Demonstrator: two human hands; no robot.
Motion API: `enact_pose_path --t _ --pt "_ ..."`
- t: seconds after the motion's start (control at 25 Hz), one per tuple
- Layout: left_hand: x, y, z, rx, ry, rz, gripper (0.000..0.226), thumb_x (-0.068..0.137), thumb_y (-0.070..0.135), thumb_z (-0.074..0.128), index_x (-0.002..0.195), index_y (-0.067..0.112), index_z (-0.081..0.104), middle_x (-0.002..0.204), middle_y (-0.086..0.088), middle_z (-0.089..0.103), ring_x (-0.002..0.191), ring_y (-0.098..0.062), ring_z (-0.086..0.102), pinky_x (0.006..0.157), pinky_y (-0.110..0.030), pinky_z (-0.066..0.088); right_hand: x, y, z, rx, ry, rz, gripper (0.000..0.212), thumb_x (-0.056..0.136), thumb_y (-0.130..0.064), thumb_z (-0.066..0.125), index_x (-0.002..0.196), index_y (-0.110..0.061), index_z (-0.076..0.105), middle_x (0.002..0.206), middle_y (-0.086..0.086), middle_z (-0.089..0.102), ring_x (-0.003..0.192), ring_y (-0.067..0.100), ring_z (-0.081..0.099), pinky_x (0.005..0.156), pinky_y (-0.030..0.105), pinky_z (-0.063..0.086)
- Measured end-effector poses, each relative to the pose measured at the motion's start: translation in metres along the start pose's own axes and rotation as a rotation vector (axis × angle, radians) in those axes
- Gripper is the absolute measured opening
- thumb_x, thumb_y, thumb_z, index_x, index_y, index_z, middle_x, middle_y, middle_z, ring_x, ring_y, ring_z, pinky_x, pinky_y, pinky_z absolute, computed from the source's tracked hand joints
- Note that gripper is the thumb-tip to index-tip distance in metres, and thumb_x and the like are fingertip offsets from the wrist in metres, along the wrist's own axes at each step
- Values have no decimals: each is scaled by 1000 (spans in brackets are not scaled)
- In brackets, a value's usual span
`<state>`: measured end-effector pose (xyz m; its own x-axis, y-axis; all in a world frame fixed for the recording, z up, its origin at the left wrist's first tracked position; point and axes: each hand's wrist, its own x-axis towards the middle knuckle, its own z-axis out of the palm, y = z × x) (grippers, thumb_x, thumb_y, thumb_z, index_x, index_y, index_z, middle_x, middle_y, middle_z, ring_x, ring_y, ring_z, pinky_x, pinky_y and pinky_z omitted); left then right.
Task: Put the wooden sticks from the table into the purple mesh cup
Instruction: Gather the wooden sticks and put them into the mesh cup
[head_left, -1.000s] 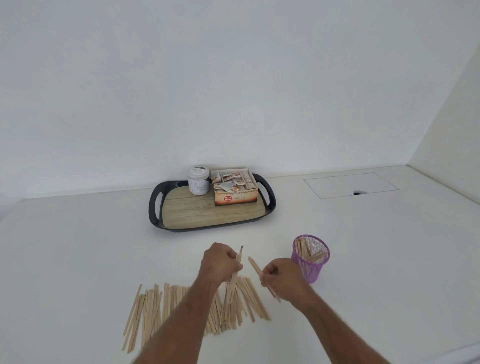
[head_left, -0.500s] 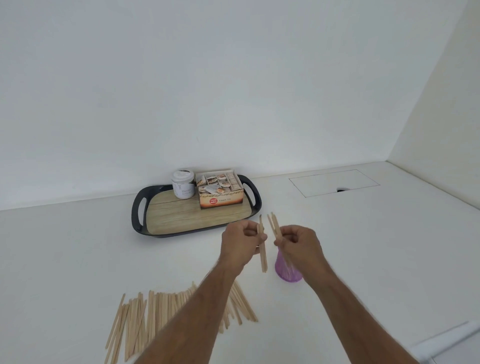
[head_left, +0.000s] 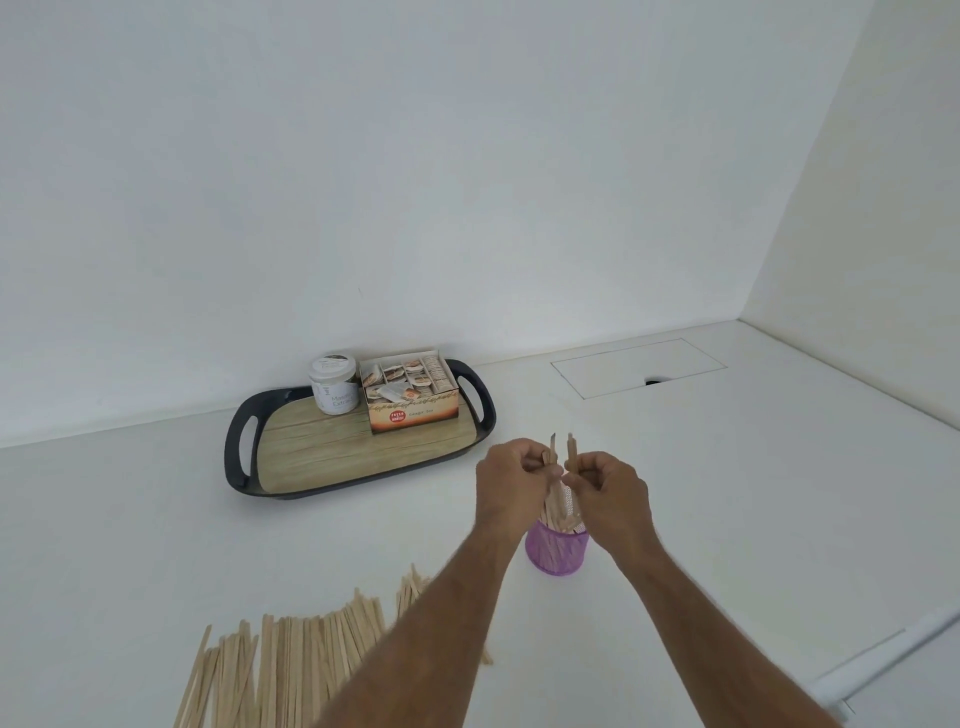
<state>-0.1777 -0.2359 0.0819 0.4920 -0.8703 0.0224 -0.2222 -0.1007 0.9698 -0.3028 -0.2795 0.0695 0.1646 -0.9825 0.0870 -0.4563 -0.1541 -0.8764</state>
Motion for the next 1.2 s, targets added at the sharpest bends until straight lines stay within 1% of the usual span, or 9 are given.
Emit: enact_pose_path --t 0.16,0.28,0.44,0.52,0.64,0.76,0.92,1.04,1.2 --pt "0 -16 3 102 -90 -55 32 85 0 72 115 8 74 104 -5 78 90 -8 70 88 -20 57 2 5 0 -103 -23 -8 16 86 -11 68 101 -15 74 93 -3 76 92 14 70 81 27 52" --pt "0 -17 -1 105 -113 -40 40 87 -1 70 126 9 70 114 -5 76 96 -7 68 86 -14 51 3 7 -1 -141 -14 -9 30 86 -3 62 114 -10 71 108 3 74 103 16 67 94 30 50" --pt "1 -13 -15 57 -42 -15 32 84 1 72 114 15 75 103 0 78 91 -8 72 89 -27 60 1 3 4 -169 36 -73 32 86 -3 61 116 -11 70 112 -1 72 101 14 67 94 27 48" --pt "2 -13 -26 56 -12 -18 21 84 7 75 101 19 76 90 4 77 85 -11 73 86 -38 63 -5 -2 10 -171 99 -149 25 86 -9 65 109 -16 71 104 -8 72 87 7 65 85 23 48" --pt "3 -21 -48 158 16 -42 10 82 16 80 87 23 74 78 7 72 73 -11 68 81 -40 63 -15 -9 24 -168 120 -265 10 83 -16 71 91 -20 73 85 -13 71 71 -1 62 73 19 49" --pt "1 -36 -73 313 6 -125 14 78 23 84 78 22 71 78 4 73 74 -15 71 80 -39 63 -27 -13 43 -239 -38 -298 3 79 -22 75 79 -23 72 68 -15 66 62 -3 60 63 13 44" --pt "-8 -58 -106 457 -45 -324 23 75 25 88 78 12 70 75 -3 76 72 -20 76 72 -38 66 -45 -8 71 -344 -283 -233 9 76 -31 77 76 -25 71 69 -13 66 65 -1 61 68 20 52" --pt "-18 -69 -123 586 -111 -451 32 71 25 92 85 7 69 75 -7 75 65 -20 76 68 -37 66 -55 -1 89 -465 -430 -201 22 74 -40 76 88 -23 72 80 -11 67 76 6 65 74 23 53" --pt "-31 -72 -129 756 -213 -543 45 63 28 97 82 9 60 70 -5 71 62 -18 75 69 -34 66 -67 10 104 -572 -572 -133 51 65 -54 78 100 -18 67 86 -11 59 78 7 55 65 19 39"
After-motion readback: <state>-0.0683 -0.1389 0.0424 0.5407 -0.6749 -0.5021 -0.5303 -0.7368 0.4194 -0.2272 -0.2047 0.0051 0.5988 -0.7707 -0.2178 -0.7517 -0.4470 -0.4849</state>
